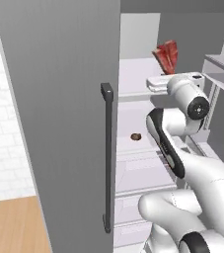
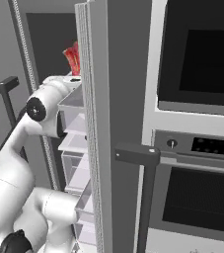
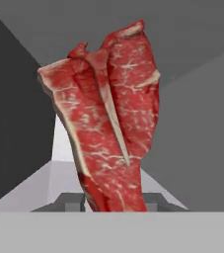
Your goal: Place one mushroom and one steak in each tupperware on the nearby counter, to pack two identical lunches.
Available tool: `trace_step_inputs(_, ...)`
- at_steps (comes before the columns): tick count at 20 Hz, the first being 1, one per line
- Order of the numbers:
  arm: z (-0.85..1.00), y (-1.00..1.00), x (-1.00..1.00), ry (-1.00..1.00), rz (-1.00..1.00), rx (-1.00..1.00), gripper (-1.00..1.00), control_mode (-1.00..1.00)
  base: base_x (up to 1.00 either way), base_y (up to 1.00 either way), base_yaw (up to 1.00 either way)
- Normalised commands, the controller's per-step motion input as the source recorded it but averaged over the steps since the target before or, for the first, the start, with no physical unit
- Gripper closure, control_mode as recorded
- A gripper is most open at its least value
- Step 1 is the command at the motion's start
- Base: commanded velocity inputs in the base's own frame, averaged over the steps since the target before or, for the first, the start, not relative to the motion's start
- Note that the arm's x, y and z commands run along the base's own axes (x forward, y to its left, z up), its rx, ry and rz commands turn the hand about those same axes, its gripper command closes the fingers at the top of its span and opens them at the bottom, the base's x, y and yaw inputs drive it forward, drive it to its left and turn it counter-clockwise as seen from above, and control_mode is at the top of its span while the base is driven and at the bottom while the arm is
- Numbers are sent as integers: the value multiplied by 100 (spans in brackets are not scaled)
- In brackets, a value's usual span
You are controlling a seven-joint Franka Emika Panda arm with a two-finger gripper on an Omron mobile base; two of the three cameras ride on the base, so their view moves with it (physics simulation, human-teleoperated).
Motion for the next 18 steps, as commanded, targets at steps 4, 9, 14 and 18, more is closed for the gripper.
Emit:
trace_step_inputs(4, 32, 15, -100, -15, -1, 0, 100, -100, 0, 0, 0)
trace_step_inputs(9, 3, 26, -100, 25, 0, 0, 100, -100, 0, 0, 0)
trace_step_inputs(14, -7, 11, -100, 39, 0, 0, 100, -100, 0, 0, 0)
trace_step_inputs(18, -28, 0, -100, 31, 0, 0, 100, -100, 0, 0, 0)
